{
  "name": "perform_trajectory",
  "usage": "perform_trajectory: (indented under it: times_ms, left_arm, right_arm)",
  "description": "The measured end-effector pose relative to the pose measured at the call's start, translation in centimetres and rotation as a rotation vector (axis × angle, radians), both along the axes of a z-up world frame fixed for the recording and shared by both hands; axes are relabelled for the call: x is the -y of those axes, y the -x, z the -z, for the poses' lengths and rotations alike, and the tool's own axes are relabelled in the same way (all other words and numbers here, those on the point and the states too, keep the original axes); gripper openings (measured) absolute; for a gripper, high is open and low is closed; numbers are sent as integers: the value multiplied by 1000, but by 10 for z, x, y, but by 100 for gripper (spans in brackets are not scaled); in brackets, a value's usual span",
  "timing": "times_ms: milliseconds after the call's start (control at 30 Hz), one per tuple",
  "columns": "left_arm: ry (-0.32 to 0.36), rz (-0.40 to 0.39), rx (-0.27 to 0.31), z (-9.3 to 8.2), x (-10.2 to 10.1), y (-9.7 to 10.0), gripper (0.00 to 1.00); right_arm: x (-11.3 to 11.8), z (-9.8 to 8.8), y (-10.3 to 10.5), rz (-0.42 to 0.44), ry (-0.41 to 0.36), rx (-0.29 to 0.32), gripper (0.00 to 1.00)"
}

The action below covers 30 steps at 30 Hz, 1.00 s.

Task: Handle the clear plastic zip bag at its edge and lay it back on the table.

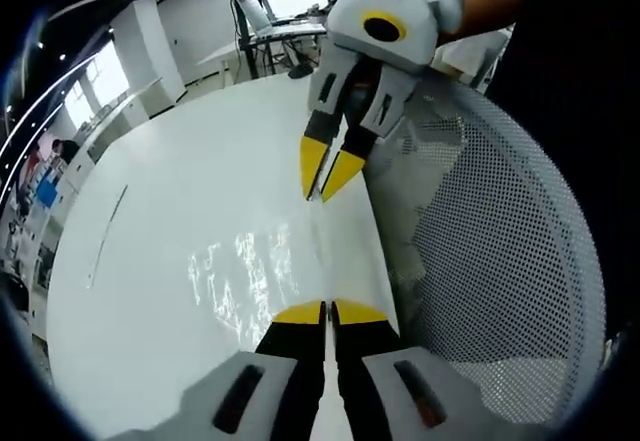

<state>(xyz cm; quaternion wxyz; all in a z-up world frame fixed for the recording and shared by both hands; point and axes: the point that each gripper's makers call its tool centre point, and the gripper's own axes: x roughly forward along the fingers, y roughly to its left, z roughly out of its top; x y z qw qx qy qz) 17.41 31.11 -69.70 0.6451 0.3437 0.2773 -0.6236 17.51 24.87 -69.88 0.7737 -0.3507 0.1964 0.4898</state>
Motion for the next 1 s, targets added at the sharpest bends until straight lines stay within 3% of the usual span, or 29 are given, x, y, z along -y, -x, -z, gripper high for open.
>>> perform_trajectory:
  times_ms: [167,333,667,900,1000]
  left_arm:
    - [-33,31,48,4,-3,1,9]
    - [-48,56,92,5,-5,-1,8]
    - [-40,51,118,-3,1,-10,0]
    - [-57,47,107,1,-3,-11,0]
    - [-62,51,128,1,-3,-13,0]
  right_arm:
    - [-3,2,-1,-24,24,11,0]
    - [-4,2,-1,-38,36,16,0]
    - [-9,1,-1,-43,31,18,0]
    - [-11,-2,-3,-41,23,29,0]
    - [-11,-2,-3,-36,21,26,0]
